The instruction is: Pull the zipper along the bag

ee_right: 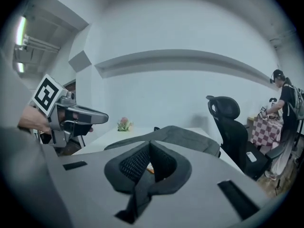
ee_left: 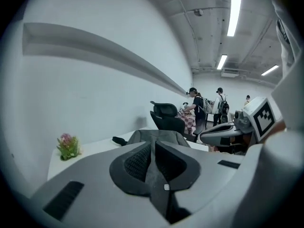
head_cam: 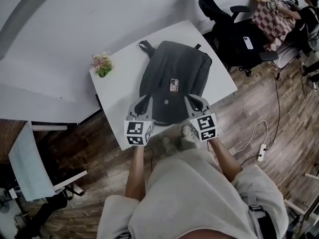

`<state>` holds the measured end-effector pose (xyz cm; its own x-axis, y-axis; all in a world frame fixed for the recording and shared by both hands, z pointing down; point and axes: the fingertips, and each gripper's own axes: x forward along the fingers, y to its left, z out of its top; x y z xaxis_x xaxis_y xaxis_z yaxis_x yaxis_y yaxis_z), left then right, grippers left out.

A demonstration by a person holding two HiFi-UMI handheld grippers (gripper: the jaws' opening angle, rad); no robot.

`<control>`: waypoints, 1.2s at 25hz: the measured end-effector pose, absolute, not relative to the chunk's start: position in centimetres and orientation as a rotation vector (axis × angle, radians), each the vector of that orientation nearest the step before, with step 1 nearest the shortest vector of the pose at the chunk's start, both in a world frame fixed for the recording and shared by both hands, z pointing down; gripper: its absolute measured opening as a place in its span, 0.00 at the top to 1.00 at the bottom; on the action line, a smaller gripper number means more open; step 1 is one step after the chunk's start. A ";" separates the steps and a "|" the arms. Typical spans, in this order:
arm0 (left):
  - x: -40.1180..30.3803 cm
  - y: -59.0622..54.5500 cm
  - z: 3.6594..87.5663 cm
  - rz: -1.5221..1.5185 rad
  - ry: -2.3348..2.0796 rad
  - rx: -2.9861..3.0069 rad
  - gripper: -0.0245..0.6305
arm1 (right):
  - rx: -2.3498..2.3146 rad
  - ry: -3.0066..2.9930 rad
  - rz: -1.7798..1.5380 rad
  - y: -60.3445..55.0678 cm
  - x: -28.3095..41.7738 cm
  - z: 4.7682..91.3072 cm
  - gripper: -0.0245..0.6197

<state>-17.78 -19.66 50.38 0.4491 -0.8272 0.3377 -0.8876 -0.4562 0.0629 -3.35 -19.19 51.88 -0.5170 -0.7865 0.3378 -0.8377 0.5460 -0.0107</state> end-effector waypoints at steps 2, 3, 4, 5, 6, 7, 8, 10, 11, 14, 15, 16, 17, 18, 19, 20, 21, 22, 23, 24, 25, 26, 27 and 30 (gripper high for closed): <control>-18.8 -19.7 49.3 0.348 -1.549 2.452 0.90 | 1.345 -2.513 0.213 -20.0 -3.4 50.8 0.94; -19.3 -19.8 48.9 0.335 -1.576 2.442 0.90 | 1.343 -2.526 0.199 -20.4 -3.4 50.2 0.94; -19.8 -19.9 48.5 0.325 -1.602 2.434 0.91 | 1.341 -2.540 0.186 -20.9 -3.5 49.6 0.94; -20.2 -20.0 48.2 0.318 -1.626 2.428 0.91 | 1.339 -2.554 0.176 -21.3 -3.6 49.1 0.94; -20.6 -20.0 47.9 0.313 -1.649 2.423 0.92 | 1.336 -2.567 0.167 -21.6 -3.7 48.5 0.94; -21.0 -19.9 47.6 0.309 -1.668 2.419 0.92 | 1.332 -2.579 0.158 -21.8 -3.8 47.9 0.94; -21.3 -19.9 47.3 0.304 -1.686 2.416 0.92 | 1.328 -2.591 0.147 -22.0 -4.0 47.4 0.94; -22.0 -20.0 46.6 0.293 -1.717 2.413 0.92 | 1.324 -2.609 0.115 -22.5 -4.2 46.3 0.94; -22.3 -20.1 46.2 0.286 -1.734 2.412 0.92 | 1.325 -2.617 0.099 -22.9 -4.3 45.8 0.94; -22.9 -20.6 44.9 0.269 -1.776 2.414 0.92 | 1.333 -2.638 0.070 -24.0 -4.3 44.3 0.94; -23.1 -20.7 44.6 0.265 -1.786 2.415 0.92 | 1.337 -2.644 0.061 -24.3 -4.3 43.8 0.94; -23.3 -20.7 44.3 0.263 -1.795 2.415 0.92 | 1.340 -2.649 0.053 -24.5 -4.4 43.4 0.94; -23.5 -20.6 44.1 0.261 -1.804 2.416 0.92 | 1.343 -2.654 0.045 -24.6 -4.5 43.1 0.94; -23.7 -20.6 44.0 0.260 -1.810 2.416 0.92 | 1.345 -2.659 0.038 -24.7 -4.5 42.8 0.94; -23.8 -20.5 43.8 0.260 -1.816 2.416 0.92 | 1.347 -2.663 0.033 -24.7 -4.6 42.6 0.94; -23.9 -20.4 43.7 0.261 -1.821 2.416 0.92 | 1.350 -2.666 0.028 -24.7 -4.6 42.4 0.94; -23.9 -20.4 43.6 0.261 -1.826 2.415 0.92 | 1.353 -2.669 0.023 -24.8 -4.6 42.2 0.94; -24.0 -20.3 43.6 0.261 -1.831 2.414 0.92 | 1.354 -2.670 0.018 -24.8 -4.6 42.1 0.94; -24.1 -20.2 43.6 0.261 -1.836 2.412 0.92 | 1.353 -2.670 0.015 -24.7 -4.7 42.1 0.94; -24.1 -20.1 43.6 0.261 -1.838 2.411 0.92 | 1.353 -2.670 0.013 -24.7 -4.7 42.1 0.94; -24.1 -20.1 43.7 0.261 -1.839 2.410 0.92 | 1.353 -2.671 0.012 -24.7 -4.7 42.1 0.94; -24.2 -20.1 43.7 0.262 -1.838 2.409 0.92 | 1.352 -2.671 0.011 -24.7 -4.8 42.2 0.94; -24.2 -20.1 43.7 0.262 -1.837 2.410 0.92 | 1.352 -2.669 0.010 -24.6 -4.8 42.2 0.94; -24.1 -20.1 43.7 0.260 -1.834 2.413 0.92 | 1.351 -2.664 0.007 -24.6 -5.0 42.2 0.94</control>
